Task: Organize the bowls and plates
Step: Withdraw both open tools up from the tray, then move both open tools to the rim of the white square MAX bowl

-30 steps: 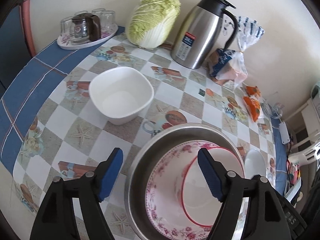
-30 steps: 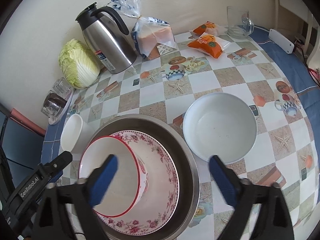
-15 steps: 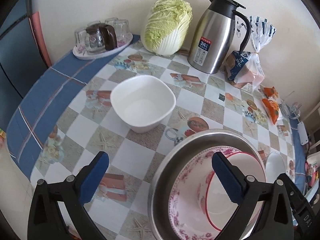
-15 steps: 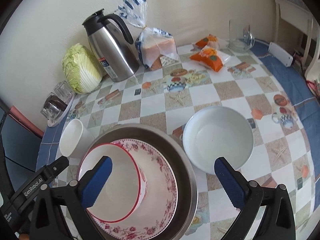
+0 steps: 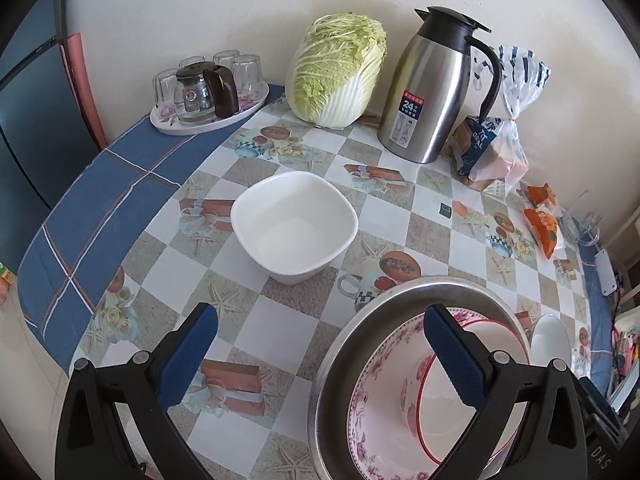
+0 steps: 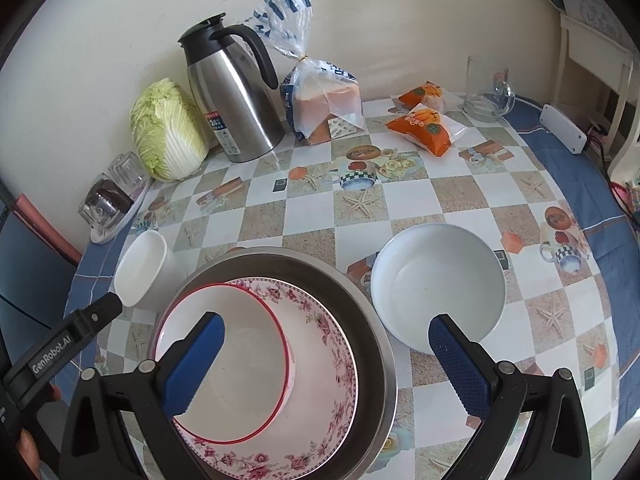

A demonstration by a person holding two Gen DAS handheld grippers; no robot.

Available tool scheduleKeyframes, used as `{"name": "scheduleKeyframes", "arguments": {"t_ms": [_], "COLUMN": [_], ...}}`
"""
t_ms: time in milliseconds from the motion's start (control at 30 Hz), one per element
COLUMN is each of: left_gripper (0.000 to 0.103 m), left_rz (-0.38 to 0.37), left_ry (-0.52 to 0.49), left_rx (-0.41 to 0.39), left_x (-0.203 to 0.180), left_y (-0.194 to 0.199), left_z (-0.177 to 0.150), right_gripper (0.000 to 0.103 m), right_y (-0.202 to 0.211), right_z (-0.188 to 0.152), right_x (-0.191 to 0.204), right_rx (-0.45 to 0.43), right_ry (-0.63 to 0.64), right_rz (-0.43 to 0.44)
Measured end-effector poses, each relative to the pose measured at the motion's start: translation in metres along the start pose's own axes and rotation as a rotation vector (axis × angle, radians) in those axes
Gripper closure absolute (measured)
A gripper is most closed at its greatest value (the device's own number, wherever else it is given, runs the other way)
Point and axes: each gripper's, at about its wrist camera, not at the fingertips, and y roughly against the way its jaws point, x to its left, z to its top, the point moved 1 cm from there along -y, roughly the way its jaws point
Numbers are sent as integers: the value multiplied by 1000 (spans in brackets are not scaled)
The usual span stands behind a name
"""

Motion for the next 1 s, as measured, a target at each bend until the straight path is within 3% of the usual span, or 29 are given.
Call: {"name": "scheduleKeyframes", "arguments": {"t_ms": [333, 767, 1000], "left_gripper": [0, 0, 0], "left_rz": [16, 92, 88], "left_ry": [99, 201, 231], "left_rx": [-40, -9, -18], "left_x": [37, 88, 104], "left_y": [3, -15, -23], "left_z": [16, 28, 31], "right_gripper": [0, 0, 0], "right_y": [6, 1, -1], "right_z": [3, 1, 12], "right_x": [13, 45, 80], "right_rx": [-54, -35, -28], "right_ry": [7, -11, 43], "right_rz": [-8, -27, -27]}}
